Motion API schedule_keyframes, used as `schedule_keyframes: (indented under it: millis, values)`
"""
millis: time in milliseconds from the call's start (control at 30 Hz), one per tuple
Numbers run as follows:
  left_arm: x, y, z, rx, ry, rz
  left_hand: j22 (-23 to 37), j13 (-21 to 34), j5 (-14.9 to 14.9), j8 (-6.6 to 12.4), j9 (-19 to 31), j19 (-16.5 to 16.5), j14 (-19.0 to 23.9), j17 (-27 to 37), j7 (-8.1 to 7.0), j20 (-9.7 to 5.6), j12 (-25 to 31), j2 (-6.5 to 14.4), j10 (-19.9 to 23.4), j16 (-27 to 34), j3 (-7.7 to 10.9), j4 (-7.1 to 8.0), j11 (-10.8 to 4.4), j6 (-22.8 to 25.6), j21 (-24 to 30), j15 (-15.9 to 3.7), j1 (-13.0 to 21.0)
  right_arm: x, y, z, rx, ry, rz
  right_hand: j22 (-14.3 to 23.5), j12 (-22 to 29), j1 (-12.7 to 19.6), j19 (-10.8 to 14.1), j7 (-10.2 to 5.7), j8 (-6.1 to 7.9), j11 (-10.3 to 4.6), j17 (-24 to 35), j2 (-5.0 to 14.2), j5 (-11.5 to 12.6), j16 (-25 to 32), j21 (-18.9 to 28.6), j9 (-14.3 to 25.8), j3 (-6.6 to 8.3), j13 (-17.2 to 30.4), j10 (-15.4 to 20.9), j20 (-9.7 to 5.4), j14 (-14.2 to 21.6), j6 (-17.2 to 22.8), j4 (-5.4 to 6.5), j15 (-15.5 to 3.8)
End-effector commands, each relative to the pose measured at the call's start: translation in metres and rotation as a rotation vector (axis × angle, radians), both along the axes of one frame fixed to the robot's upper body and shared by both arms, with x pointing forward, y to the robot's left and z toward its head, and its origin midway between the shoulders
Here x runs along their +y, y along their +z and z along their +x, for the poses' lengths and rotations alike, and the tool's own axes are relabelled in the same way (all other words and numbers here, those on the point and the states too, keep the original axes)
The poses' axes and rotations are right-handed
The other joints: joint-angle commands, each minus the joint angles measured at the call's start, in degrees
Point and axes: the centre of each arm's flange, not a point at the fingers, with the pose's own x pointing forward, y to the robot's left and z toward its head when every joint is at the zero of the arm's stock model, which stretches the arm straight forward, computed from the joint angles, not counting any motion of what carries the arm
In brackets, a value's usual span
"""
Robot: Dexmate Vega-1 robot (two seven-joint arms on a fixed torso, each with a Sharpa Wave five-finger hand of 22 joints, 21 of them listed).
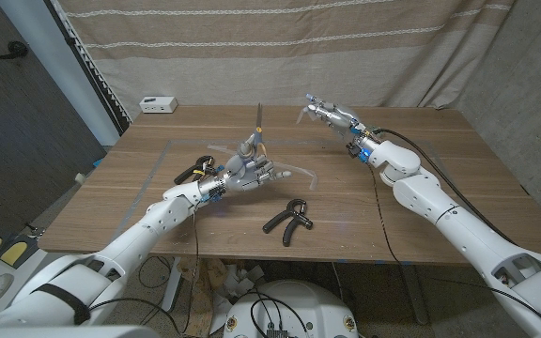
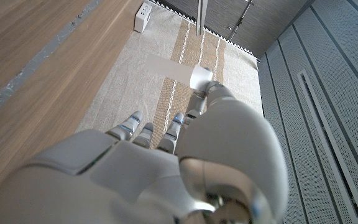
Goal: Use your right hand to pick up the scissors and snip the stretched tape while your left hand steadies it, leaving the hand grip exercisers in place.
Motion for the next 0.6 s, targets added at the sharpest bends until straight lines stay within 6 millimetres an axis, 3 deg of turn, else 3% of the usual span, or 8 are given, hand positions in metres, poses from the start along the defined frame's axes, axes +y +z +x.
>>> schedule_keyframes:
  millis: [33, 600]
  values:
    - [0.0176, 0.0067, 0.0014, -0.033, 0.045, -0.025, 0.2, 0.1, 0.6, -0.32, -0.3, -0.2, 0.8, 0.3, 9.82, -6.54, 0.0, -0.1, 3.6, 0.1, -0.38, -0.02, -3.56, 9.1, -0.2, -6.1, 0.4, 0.0077, -0.0014, 0.0023, -0.016, -0.002, 0.017, 0.1, -0.1, -0.4, 0.3, -0.05, -0.11, 0.56, 0.1, -0.12, 0.2, 0.1, 0.2, 0.1, 0.25, 0.0, 0.2, -2.41, 0.1, -0.2, -0.31, -7.01]
    - [0.0112, 0.0076, -0.0002, -0.032, 0.018, -0.015, 0.4, 0.1, 1.5, -1.1, 0.0, -0.2, 1.1, 0.6, 9.58, -6.49, 0.0, -0.3, 3.6, -0.7, -0.36, 0.25, -3.71, 9.3, -0.4, -6.11, 0.1, 0.0094, -0.0094, 0.0045, 0.007, 0.003, 0.034, 0.1, 0.0, -0.5, 0.3, 0.01, -0.26, 0.48, 0.1, -0.11, 0.0, 0.1, 0.2, 0.3, 0.34, 0.0, 0.2, -2.4, 0.2, -0.4, -0.28, -7.02]
